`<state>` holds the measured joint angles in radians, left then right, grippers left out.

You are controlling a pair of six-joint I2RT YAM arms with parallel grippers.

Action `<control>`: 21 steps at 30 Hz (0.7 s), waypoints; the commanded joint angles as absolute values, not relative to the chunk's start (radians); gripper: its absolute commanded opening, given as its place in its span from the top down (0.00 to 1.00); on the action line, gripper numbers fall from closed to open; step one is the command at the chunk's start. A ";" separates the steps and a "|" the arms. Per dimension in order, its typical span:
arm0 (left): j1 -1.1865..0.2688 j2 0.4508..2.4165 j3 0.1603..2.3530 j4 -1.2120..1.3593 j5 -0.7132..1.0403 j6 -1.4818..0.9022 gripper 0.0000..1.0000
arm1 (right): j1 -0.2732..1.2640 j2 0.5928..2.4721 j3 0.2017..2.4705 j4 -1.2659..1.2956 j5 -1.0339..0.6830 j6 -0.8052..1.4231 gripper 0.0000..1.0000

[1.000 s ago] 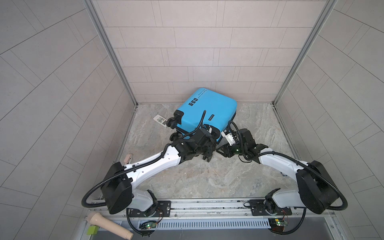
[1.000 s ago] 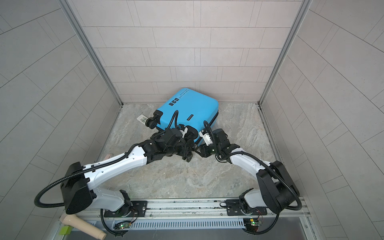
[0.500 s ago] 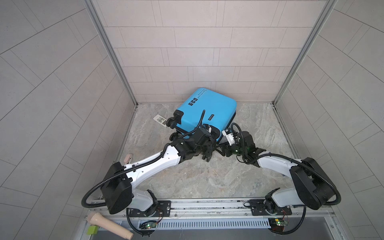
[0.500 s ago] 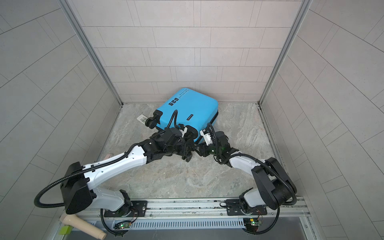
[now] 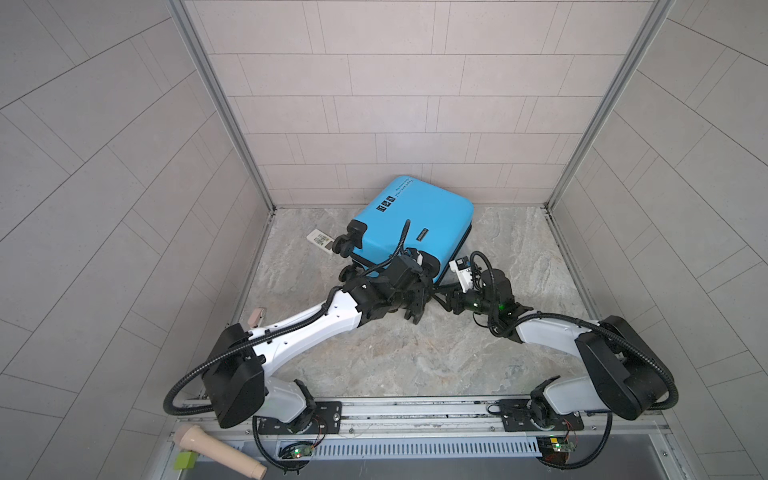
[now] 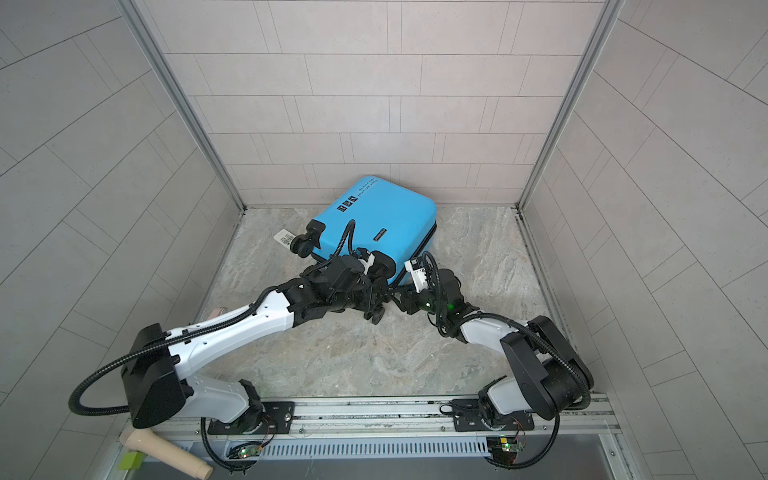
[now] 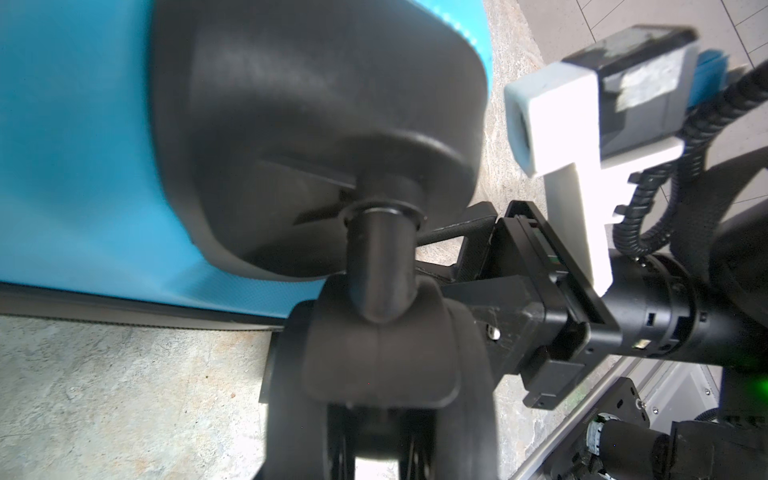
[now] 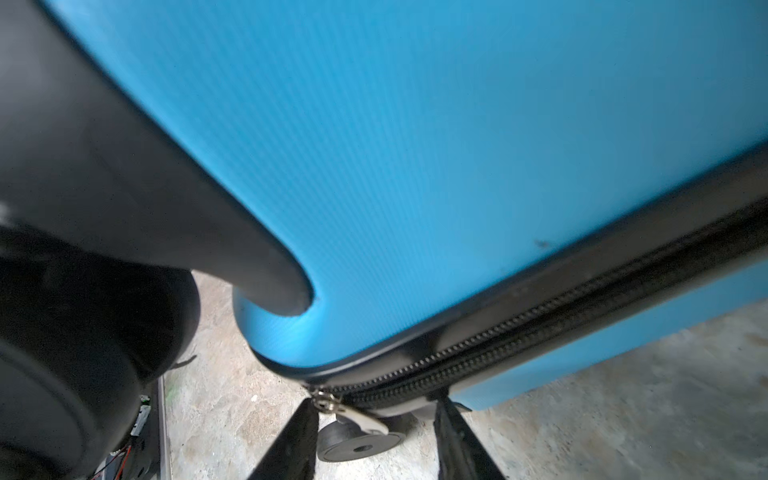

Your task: Pack the luggage

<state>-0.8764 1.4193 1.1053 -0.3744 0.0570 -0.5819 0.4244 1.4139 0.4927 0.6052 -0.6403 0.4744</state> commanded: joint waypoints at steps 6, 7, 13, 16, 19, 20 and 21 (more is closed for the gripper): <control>-0.872 1.419 1.157 -0.358 0.037 -0.629 1.00 | 0.420 1.448 0.503 0.699 -0.731 0.486 0.60; -0.872 1.421 1.159 -0.357 0.038 -0.630 1.00 | 0.420 1.452 0.503 0.702 -0.736 0.487 0.61; -0.871 1.430 1.165 -0.359 0.040 -0.635 1.00 | 0.420 1.464 0.499 0.732 -0.750 0.506 0.66; -0.871 1.431 1.169 -0.360 0.036 -0.635 1.00 | 0.421 1.481 0.500 0.766 -0.759 0.529 0.69; -0.872 1.435 1.170 -0.361 0.035 -0.636 1.00 | 0.428 1.499 0.499 0.804 -0.761 0.553 0.70; -0.872 1.436 1.172 -0.361 0.035 -0.636 1.00 | 0.429 1.505 0.499 0.816 -0.762 0.561 0.71; -0.872 1.437 1.172 -0.361 0.037 -0.638 1.00 | 0.431 1.511 0.497 0.831 -0.762 0.571 0.72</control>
